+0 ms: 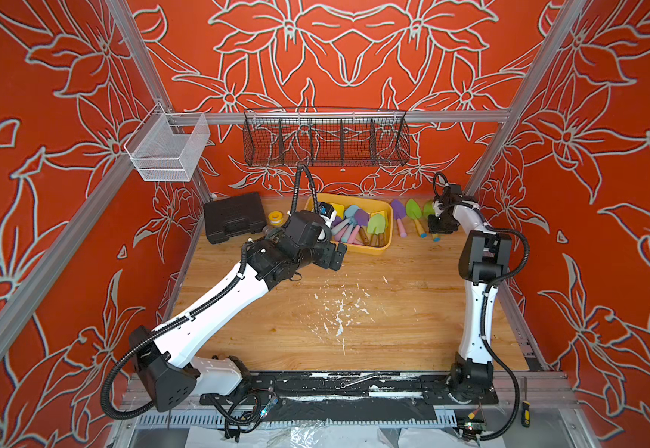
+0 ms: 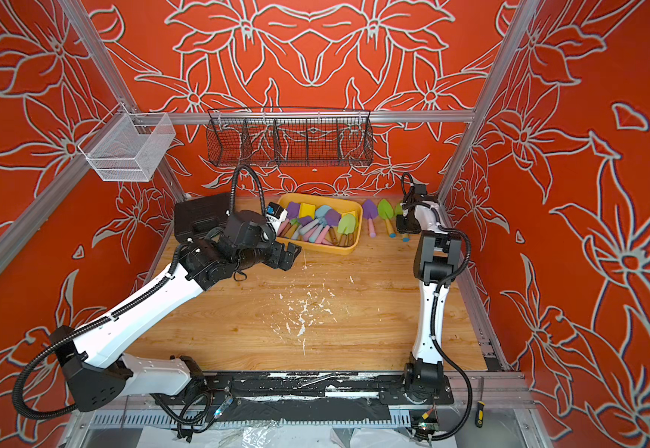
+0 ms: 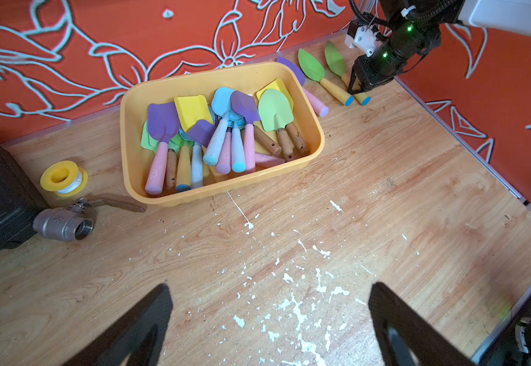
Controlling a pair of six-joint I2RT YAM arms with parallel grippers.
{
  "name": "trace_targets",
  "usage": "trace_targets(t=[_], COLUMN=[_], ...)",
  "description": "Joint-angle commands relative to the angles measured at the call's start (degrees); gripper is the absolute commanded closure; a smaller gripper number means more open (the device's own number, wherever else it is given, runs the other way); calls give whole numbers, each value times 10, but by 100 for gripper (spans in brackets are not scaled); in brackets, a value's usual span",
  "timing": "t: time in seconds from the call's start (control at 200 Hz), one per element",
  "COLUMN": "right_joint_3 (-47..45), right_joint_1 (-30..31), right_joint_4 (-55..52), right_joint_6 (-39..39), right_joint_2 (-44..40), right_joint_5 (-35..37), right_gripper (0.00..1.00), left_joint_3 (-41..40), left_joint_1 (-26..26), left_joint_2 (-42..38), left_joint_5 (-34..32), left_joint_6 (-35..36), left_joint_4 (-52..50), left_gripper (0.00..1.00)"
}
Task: Take the shovel out of the storage box
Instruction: Place the shovel at the corner of the board.
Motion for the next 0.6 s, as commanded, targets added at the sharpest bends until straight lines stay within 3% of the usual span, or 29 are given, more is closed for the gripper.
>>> trace_targets(t=[0.0,0.33,0.595], right_joint_3=[17,32,115], right_joint_1=[-4,-4,-3], right_joint_4=[-15,-18,-83], right_joint_6=[2,8,49], right_joint_2=[7,-13,-52], right_joint_5=[0,19,9], right_gripper=[56,54,44], left_joint_3=[7,7,4], left_joint_1=[3,3,3], left_joint_2=[-4,-9,-22], left_joint_5=[0,0,-10], left_joint_6=[-4,-3,-3], left_joint_4=[-11,-9,-2], left_gripper=[3,3,3])
